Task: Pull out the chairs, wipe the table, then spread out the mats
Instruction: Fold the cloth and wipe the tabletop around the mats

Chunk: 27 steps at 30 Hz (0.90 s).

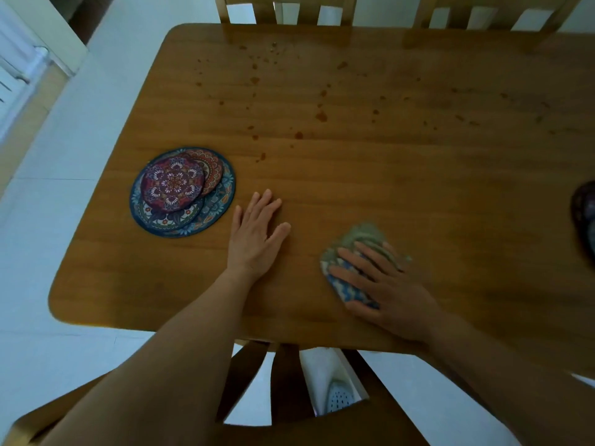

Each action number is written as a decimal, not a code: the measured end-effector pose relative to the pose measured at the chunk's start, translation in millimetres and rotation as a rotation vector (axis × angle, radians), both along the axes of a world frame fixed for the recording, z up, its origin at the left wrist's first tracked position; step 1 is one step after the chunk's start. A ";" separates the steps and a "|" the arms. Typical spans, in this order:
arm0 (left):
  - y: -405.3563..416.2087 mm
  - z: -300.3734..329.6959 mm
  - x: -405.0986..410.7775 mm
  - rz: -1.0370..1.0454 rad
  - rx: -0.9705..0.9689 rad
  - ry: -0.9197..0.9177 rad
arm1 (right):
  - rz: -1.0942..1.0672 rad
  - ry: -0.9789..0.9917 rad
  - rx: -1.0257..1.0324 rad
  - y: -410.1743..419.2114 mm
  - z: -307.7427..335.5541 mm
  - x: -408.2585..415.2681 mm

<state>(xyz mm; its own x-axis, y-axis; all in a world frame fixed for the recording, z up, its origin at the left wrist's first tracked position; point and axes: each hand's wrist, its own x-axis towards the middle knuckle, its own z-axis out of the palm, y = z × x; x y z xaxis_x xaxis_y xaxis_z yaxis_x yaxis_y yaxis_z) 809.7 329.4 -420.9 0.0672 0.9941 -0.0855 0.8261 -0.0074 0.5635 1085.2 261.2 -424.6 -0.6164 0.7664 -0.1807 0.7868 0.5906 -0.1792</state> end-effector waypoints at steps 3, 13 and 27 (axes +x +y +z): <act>-26.5 8.3 -12.5 0.094 0.009 -0.151 | -0.218 -0.032 -0.032 -17.9 7.5 54.5; -75.4 -2.6 -43.3 0.013 -0.146 0.286 | -0.110 0.078 0.063 -39.3 -1.9 -21.7; -67.7 8.3 -49.9 0.046 -0.311 -0.043 | 0.064 0.117 0.092 -6.8 -6.0 -175.3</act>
<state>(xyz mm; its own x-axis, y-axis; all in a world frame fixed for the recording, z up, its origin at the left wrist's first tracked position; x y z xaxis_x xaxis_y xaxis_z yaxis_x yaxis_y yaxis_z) 759.8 261.7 -412.6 0.0329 0.9226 -0.3843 0.7970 0.2079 0.5671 909.9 254.4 -430.6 -0.6771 0.7351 -0.0358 0.7242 0.6568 -0.2100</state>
